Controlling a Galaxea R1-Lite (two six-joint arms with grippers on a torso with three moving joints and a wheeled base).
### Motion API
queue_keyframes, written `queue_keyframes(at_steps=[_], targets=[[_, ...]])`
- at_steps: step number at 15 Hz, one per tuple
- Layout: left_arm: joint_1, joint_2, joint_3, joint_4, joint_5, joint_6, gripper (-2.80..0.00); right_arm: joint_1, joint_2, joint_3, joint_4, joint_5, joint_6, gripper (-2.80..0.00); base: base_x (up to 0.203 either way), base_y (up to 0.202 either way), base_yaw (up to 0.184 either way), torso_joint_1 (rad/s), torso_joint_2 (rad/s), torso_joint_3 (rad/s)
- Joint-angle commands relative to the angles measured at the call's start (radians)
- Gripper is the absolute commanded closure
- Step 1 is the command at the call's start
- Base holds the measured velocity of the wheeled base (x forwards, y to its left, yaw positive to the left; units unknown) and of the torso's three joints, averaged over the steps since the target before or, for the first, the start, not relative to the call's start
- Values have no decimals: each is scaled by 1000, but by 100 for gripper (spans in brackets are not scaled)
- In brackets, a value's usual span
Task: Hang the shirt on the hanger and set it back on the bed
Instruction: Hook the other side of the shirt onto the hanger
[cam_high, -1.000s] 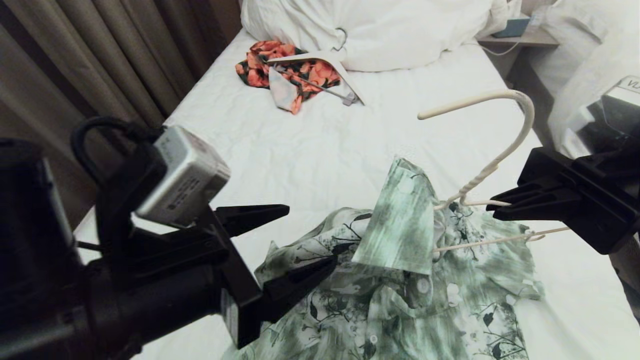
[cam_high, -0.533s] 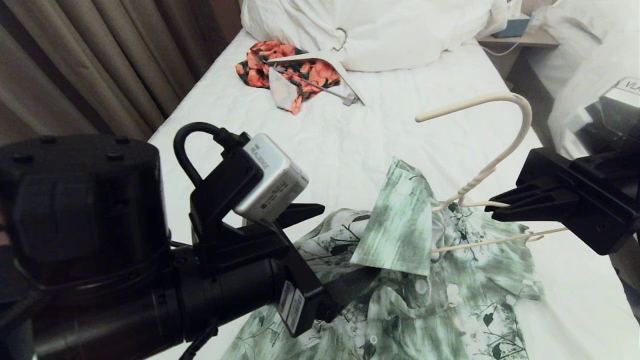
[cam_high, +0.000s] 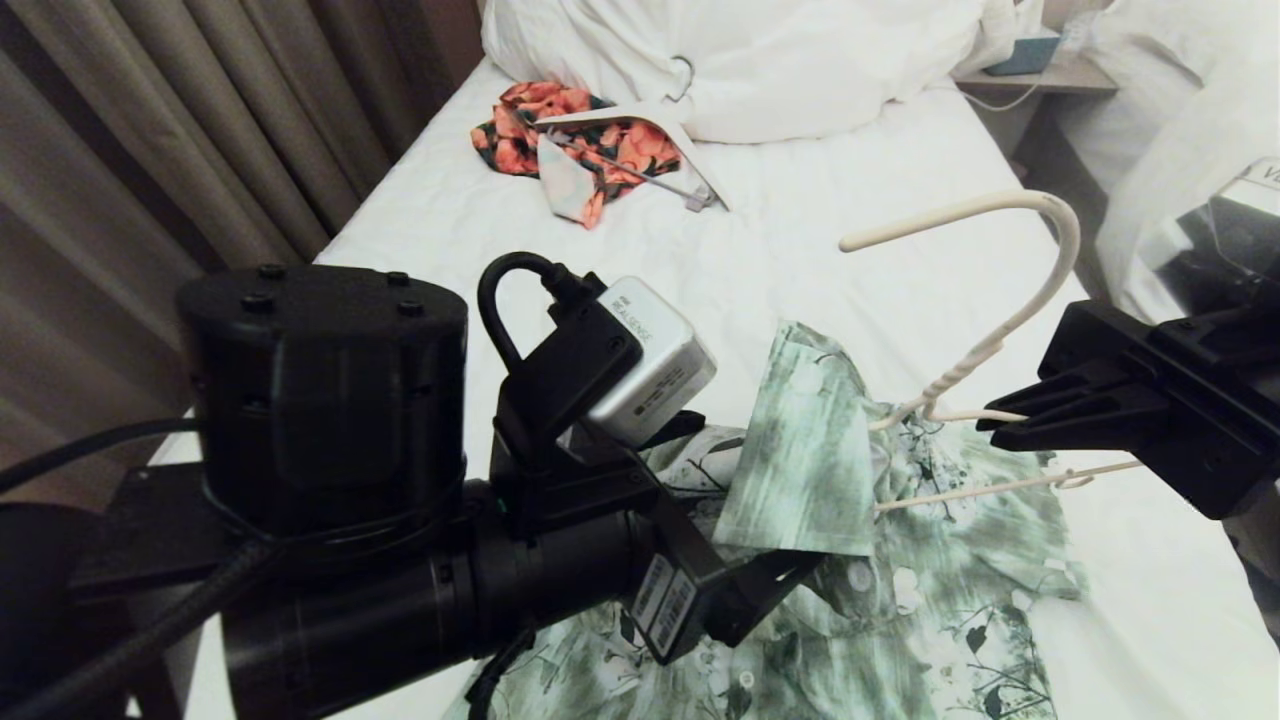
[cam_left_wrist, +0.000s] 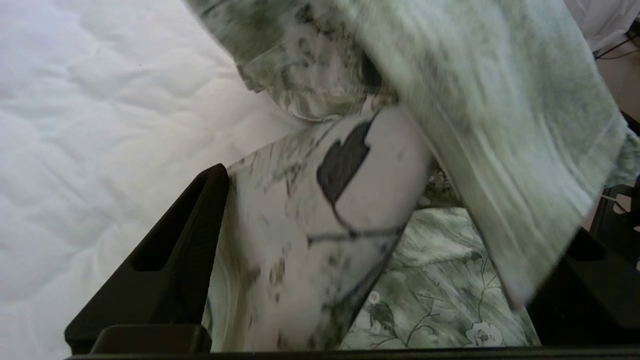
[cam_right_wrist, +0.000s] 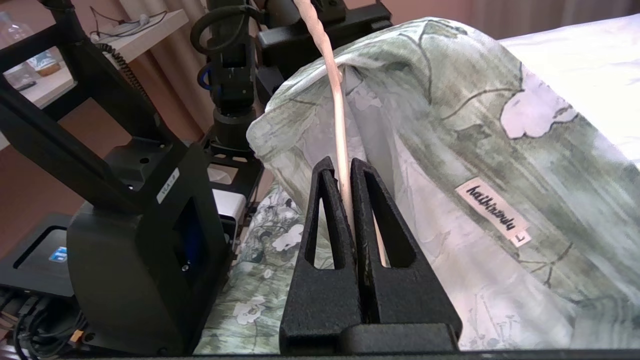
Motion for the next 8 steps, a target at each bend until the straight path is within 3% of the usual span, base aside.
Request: queue_keyframes(at_steps=[1,2,8], targets=[[-5,36,-14,-3,1,2,-251,-1,-5,4,4,10,-7,0,0,0,0,0,0,0],[-12,43,-16,-3,3,2,0,-1,-5,6,4,10,-7,0,0,0,0,0,0,0],[-14,37,-8,-3,7,2,0,-4,-7,6,2,10,-4,0,0,0,0,0,0,0]])
